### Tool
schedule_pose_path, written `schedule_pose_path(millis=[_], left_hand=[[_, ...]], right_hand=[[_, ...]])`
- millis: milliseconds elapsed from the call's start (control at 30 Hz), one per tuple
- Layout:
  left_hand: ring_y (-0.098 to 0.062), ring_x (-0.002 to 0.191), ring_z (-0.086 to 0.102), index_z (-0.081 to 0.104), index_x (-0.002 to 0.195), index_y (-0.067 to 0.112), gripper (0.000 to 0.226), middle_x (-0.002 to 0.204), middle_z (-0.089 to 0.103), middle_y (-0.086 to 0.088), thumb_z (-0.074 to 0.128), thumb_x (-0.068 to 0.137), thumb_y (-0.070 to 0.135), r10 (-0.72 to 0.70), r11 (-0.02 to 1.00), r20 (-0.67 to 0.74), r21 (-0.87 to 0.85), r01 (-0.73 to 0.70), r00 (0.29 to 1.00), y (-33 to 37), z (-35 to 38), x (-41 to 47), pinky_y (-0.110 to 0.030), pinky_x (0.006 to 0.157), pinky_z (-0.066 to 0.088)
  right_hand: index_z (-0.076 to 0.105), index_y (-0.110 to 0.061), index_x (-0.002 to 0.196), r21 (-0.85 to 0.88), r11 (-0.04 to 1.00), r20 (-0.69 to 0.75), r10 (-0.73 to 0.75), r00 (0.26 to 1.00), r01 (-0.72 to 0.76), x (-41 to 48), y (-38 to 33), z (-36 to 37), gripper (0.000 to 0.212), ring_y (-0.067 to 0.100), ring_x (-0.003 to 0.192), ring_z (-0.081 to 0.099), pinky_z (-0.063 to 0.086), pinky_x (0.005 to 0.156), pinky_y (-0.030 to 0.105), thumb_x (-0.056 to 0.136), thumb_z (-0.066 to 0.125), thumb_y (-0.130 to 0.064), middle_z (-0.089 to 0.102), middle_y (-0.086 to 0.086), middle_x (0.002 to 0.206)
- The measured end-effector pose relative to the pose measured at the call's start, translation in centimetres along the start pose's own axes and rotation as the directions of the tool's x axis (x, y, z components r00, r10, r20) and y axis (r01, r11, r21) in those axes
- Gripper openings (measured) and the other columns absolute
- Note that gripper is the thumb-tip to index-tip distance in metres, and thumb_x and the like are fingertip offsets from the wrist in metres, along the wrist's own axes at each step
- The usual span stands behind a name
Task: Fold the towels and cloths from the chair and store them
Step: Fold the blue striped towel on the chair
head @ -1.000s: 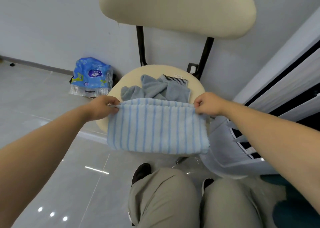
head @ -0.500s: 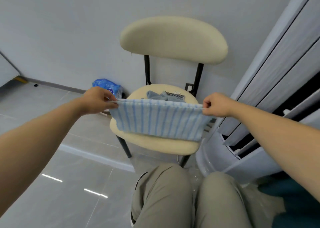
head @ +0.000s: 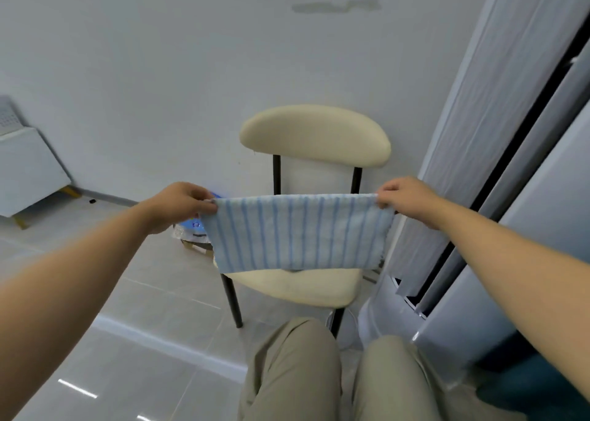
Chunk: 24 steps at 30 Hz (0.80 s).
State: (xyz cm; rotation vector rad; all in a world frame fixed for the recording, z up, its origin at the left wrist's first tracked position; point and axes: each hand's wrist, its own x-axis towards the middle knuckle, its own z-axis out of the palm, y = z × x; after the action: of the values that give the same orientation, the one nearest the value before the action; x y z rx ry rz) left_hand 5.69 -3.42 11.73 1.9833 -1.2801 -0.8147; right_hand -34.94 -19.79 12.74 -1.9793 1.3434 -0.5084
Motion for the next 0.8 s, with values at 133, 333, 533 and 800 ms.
schedule_pose_path(millis=[133, 333, 533, 800], left_hand=[[-0.021, 0.082, 0.056, 0.062, 0.092, 0.006, 0.008, 0.080, 0.062, -0.002, 0.059, 0.097, 0.011, -0.074, 0.872, -0.016, -0.486, 0.057, 0.997, -1.1, 2.7, -1.3, -0.030, 0.072, 0.047], [-0.020, 0.088, 0.053, 0.055, 0.100, 0.017, 0.013, 0.090, 0.058, 0.002, 0.057, 0.099, 0.030, -0.116, 0.931, -0.515, -0.355, -0.088, 0.849, -3.6, 10.0, -1.7, -0.034, 0.077, 0.041], [-0.023, 0.087, 0.054, 0.052, 0.104, 0.018, 0.017, 0.092, 0.061, 0.001, 0.053, 0.101, 0.034, -0.042, 0.989, -0.569, -0.141, -0.047, 0.821, -6.1, 13.4, 0.0, -0.032, 0.076, 0.036], [-0.027, 0.092, 0.055, 0.052, 0.100, 0.015, 0.020, 0.096, 0.060, -0.004, 0.055, 0.100, 0.035, -0.134, 0.991, -0.351, -0.039, 0.129, 0.927, -10.7, 16.9, 8.3, -0.034, 0.079, 0.039]], right_hand=[[0.063, -0.009, 0.084, 0.681, 0.712, -0.007, 0.236, 0.972, -0.168, -1.3, 1.0, 2.7, 0.007, 0.019, 0.067, 0.052, 0.043, 0.058, 0.029, 0.089, 0.058, -0.007, 0.056, 0.005, 0.074], [0.061, -0.020, 0.107, 0.652, 0.756, -0.237, 0.267, 0.934, -0.051, -2.0, 3.5, 8.5, 0.015, 0.014, 0.089, 0.062, 0.050, 0.075, 0.032, 0.101, 0.055, -0.033, 0.066, -0.002, 0.099], [0.053, -0.020, 0.109, 0.396, 0.914, -0.391, 0.255, 0.884, -0.089, -0.8, 7.0, 12.2, 0.024, 0.005, 0.082, 0.054, 0.040, 0.065, 0.025, 0.104, 0.045, -0.042, 0.058, -0.009, 0.092], [0.052, -0.012, 0.131, 0.203, 0.896, -0.137, 0.426, 0.894, -0.395, 5.4, 14.5, 16.6, 0.043, 0.025, 0.103, 0.057, 0.044, 0.083, 0.034, 0.104, 0.042, -0.044, 0.061, 0.009, 0.117]])
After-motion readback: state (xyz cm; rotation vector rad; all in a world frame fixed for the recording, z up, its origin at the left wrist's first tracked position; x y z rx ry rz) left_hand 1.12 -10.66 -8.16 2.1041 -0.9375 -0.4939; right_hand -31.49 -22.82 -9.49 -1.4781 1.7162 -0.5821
